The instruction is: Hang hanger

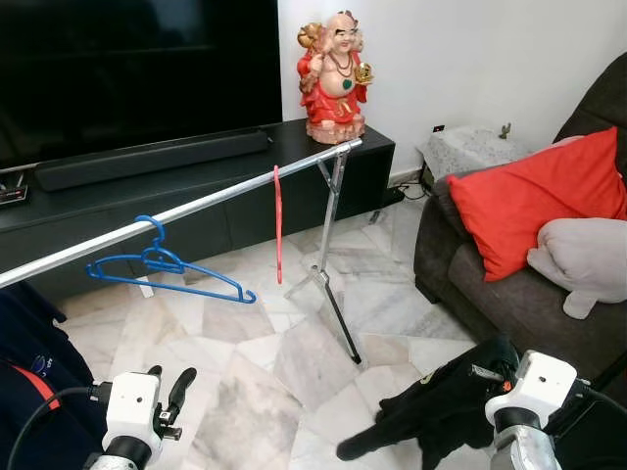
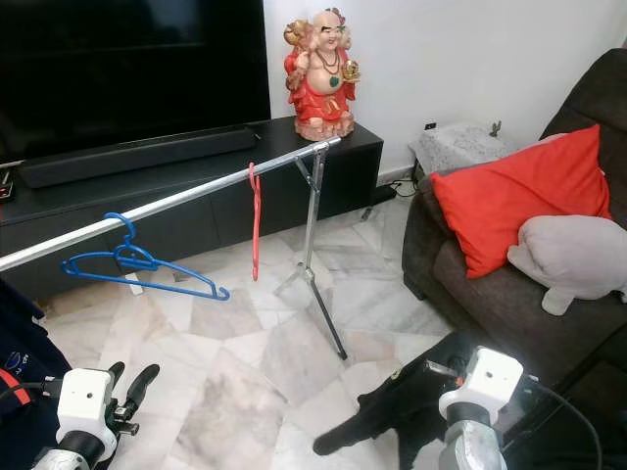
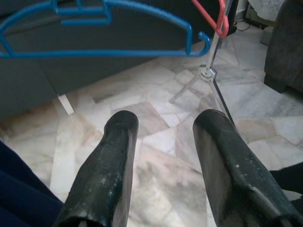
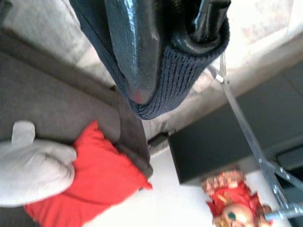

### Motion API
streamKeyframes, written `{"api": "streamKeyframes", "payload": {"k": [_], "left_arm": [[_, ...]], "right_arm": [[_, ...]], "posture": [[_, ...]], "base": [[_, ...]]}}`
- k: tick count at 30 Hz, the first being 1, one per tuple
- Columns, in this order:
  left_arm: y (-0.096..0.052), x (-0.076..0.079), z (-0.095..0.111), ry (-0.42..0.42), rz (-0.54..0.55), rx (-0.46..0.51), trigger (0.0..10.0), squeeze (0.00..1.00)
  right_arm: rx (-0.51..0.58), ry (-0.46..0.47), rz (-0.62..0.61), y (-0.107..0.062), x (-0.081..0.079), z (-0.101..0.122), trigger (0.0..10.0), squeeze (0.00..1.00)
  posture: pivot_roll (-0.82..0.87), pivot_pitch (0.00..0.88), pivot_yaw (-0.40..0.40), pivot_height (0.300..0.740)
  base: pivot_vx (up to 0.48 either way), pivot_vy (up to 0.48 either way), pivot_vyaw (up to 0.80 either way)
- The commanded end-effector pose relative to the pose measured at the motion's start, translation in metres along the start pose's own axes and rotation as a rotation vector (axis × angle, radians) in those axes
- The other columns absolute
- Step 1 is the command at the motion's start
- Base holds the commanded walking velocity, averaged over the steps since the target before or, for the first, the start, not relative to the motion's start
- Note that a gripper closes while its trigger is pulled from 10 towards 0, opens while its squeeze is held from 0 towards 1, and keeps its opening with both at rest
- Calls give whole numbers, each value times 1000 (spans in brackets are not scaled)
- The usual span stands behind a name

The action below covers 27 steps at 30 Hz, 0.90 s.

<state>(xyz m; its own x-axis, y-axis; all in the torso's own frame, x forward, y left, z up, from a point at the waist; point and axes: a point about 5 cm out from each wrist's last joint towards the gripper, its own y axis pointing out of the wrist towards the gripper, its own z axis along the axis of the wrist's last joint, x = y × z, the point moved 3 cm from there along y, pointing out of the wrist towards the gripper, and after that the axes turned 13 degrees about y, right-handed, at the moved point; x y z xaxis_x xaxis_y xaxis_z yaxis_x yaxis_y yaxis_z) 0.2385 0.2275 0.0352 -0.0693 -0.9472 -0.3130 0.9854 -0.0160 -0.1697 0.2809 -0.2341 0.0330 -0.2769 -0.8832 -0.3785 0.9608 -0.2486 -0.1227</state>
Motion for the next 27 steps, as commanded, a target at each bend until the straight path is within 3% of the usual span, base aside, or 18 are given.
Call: {"api": "streamKeyframes", "payload": {"k": [1, 10, 17, 21, 27], "left_arm": [[-1, -4, 1, -22, 3, 0, 10000, 0], [7, -4, 3, 7, -39, -2, 10000, 0], [16, -11, 16, 41, -30, 27, 10000, 0], [23, 3, 16, 22, -75, 25, 10000, 0], [32, 10, 21, 3, -80, 35, 10000, 0]], "right_arm": [[28, -7, 66, 1, -16, 9, 10000, 0], [6, -8, 104, -1, -31, 3, 10000, 0], [23, 25, 17, 2, -23, 1, 10000, 0], [37, -59, 10, -5, -19, 3, 10000, 0], [37, -78, 13, -8, -16, 7, 10000, 0]], "posture": [[29, 0, -8, 740], [41, 0, -3, 740], [58, 0, 74, 740], [-31, 0, 119, 740], [-31, 0, 99, 740]], "base": [[0, 0, 0], [0, 0, 0], [0, 0, 0], [0, 0, 0], [0, 0, 0]]}}
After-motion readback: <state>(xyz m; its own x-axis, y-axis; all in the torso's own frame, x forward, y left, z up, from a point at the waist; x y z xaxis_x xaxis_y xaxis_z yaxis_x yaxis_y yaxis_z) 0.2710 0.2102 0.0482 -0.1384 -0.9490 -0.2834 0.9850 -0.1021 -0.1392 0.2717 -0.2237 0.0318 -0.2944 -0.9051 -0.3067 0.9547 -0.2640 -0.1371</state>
